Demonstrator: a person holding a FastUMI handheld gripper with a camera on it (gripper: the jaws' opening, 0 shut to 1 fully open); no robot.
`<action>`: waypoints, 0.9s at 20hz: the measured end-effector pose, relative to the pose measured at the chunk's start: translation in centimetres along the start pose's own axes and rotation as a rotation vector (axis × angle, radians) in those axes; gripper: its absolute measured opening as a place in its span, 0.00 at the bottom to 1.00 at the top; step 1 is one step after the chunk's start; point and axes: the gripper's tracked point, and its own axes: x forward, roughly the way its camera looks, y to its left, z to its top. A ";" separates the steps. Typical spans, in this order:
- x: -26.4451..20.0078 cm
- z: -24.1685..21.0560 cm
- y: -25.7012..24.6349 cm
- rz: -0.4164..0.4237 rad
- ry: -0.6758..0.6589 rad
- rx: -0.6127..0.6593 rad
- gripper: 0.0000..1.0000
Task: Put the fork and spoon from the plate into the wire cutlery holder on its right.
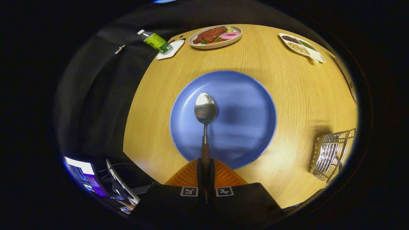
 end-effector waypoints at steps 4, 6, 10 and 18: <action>-3.5 0.5 -0.5 0.019 -0.034 0.007 0.05; -5.7 0.8 -1.0 0.026 -0.044 0.008 0.05; -10.6 0.7 -3.1 0.026 -0.038 -0.008 0.05; -18.5 -1.6 -10.3 -0.084 0.117 -0.112 0.05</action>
